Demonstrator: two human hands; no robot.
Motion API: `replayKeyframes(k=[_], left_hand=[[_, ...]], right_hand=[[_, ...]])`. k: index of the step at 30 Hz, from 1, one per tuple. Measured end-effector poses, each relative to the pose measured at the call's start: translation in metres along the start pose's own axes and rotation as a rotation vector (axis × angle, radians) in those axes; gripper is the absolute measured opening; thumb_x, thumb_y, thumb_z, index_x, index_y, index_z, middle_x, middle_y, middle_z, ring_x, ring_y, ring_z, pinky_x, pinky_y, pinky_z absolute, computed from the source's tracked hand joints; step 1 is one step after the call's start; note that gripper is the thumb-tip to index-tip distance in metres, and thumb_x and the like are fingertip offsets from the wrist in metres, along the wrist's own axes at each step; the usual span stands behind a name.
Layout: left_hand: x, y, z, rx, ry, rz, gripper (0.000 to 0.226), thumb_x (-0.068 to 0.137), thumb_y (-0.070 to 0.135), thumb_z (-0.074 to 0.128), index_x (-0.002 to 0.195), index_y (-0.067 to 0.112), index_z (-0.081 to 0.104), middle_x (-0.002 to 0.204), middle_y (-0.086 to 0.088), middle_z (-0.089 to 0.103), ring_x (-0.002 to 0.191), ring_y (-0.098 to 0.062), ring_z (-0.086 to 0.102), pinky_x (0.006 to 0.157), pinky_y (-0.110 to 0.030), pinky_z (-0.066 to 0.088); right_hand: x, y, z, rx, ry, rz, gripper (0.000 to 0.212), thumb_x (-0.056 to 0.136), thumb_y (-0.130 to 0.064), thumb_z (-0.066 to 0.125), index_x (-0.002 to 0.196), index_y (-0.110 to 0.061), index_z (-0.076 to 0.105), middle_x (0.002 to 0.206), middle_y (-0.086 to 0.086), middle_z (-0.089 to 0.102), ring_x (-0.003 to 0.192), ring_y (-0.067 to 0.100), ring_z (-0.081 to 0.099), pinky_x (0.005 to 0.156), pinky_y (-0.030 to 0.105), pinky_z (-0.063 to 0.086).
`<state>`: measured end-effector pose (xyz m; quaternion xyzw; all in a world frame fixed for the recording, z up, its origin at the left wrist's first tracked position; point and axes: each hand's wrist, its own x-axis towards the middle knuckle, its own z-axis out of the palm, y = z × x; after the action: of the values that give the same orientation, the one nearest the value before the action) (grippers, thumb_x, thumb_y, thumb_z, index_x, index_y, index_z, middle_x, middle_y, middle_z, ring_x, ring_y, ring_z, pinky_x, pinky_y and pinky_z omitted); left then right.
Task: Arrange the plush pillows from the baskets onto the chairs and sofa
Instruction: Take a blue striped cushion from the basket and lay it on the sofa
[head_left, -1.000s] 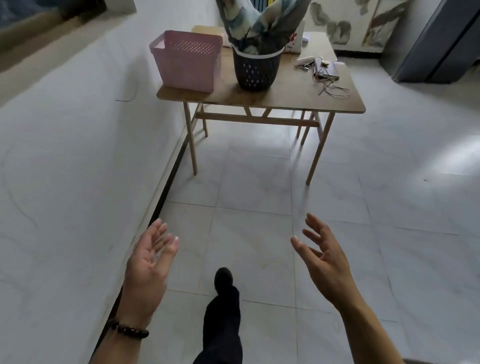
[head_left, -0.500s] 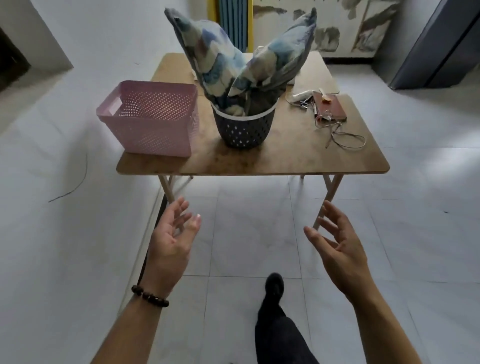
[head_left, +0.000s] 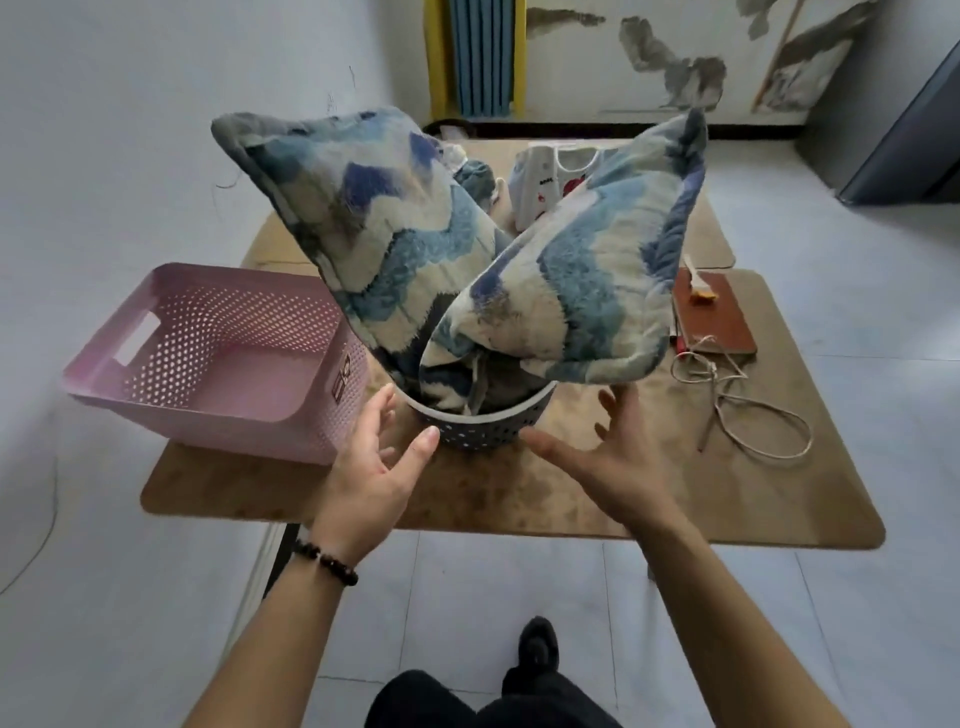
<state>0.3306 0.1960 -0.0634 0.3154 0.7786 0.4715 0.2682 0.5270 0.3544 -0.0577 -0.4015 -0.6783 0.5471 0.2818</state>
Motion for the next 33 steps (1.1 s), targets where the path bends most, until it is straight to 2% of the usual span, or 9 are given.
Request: replayKeyframes(k=[4,10,13,16,19,21,24,27,33], left_hand=[[0.063,-0.026,0.010,0.473,-0.120,0.079,0.116,0.068,0.098,0.037,0.158,0.027,0.022,0.163,0.002,0.029,0.151,-0.017,0.026,0.123,-0.046,0.028],[0.112,-0.055,0.017,0.740,-0.146,0.202,0.097,0.071,0.090,0.038,0.127,0.013,0.052,0.125,-0.009,0.057,0.125,-0.032,0.047,0.110,-0.047,0.036],[0.119,-0.055,0.016,0.842,-0.258,0.218,0.082,0.080,0.086,0.029,0.119,0.018,0.054,0.125,-0.005,0.060,0.132,-0.031,0.040,0.111,-0.046,0.031],[0.130,-0.054,0.017,0.872,-0.325,0.262,0.069,0.089,0.079,0.037,0.119,0.020,0.058,0.122,-0.001,0.061,0.125,-0.029,0.040,0.101,-0.041,0.031],[0.139,-0.055,0.020,0.838,-0.313,0.307,0.070,0.085,0.080,0.037,0.092,0.017,0.065,0.098,-0.002,0.066,0.106,-0.034,0.049,0.086,-0.044,0.039],[0.143,-0.056,0.025,0.749,-0.296,0.329,0.069,0.082,0.078,0.039,0.078,0.014,0.064,0.085,-0.003,0.067,0.098,-0.037,0.056,0.081,-0.044,0.048],[0.148,-0.045,0.034,0.660,-0.292,0.348,0.072,0.079,0.077,0.038,0.084,0.014,0.071,0.089,-0.005,0.073,0.097,-0.038,0.062,0.087,-0.044,0.051],[0.152,-0.038,0.038,0.634,-0.327,0.351,0.068,0.081,0.075,0.045,0.097,0.016,0.075,0.101,-0.004,0.075,0.103,-0.035,0.064,0.093,-0.036,0.051],[0.152,-0.041,0.041,0.668,-0.374,0.384,0.070,0.080,0.075,0.044,0.102,0.016,0.074,0.105,-0.003,0.074,0.111,-0.032,0.061,0.098,-0.036,0.048]], right_hand=[[0.056,-0.005,0.031,0.057,-0.056,-0.025,0.055,0.072,-0.027,0.093,0.116,-0.043,0.065,0.119,-0.029,0.065,0.112,-0.020,0.057,0.091,0.002,0.043],[0.088,-0.007,0.081,0.343,0.154,-0.011,0.036,0.073,-0.018,0.091,0.099,-0.038,0.077,0.108,-0.022,0.076,0.110,0.000,0.068,0.095,0.021,0.053],[0.102,-0.015,0.100,0.301,0.282,-0.003,0.054,0.073,-0.043,0.091,0.122,-0.031,0.073,0.131,-0.012,0.069,0.126,0.008,0.061,0.111,0.038,0.048],[0.108,-0.026,0.106,0.257,0.497,0.039,0.066,0.084,-0.026,0.084,0.143,-0.021,0.055,0.133,-0.025,0.055,0.121,-0.006,0.049,0.113,0.022,0.038],[0.110,-0.037,0.094,0.246,0.619,-0.008,0.044,0.086,-0.012,0.082,0.118,-0.037,0.064,0.108,-0.039,0.059,0.100,-0.015,0.060,0.100,0.026,0.050],[0.112,-0.045,0.082,0.294,0.645,-0.006,0.041,0.087,-0.005,0.080,0.103,-0.039,0.064,0.098,-0.030,0.069,0.093,-0.016,0.064,0.094,0.033,0.056],[0.110,-0.056,0.066,0.344,0.644,-0.041,0.030,0.083,-0.011,0.080,0.101,-0.033,0.071,0.101,-0.009,0.077,0.102,0.014,0.073,0.086,0.058,0.061],[0.106,-0.065,0.062,0.391,0.693,-0.100,0.039,0.071,-0.023,0.080,0.109,-0.021,0.072,0.114,0.009,0.076,0.112,0.033,0.069,0.089,0.063,0.058],[0.096,-0.091,0.058,0.404,0.726,-0.184,0.034,0.075,-0.006,0.077,0.108,-0.007,0.068,0.097,0.002,0.075,0.095,0.021,0.071,0.083,0.064,0.059]])
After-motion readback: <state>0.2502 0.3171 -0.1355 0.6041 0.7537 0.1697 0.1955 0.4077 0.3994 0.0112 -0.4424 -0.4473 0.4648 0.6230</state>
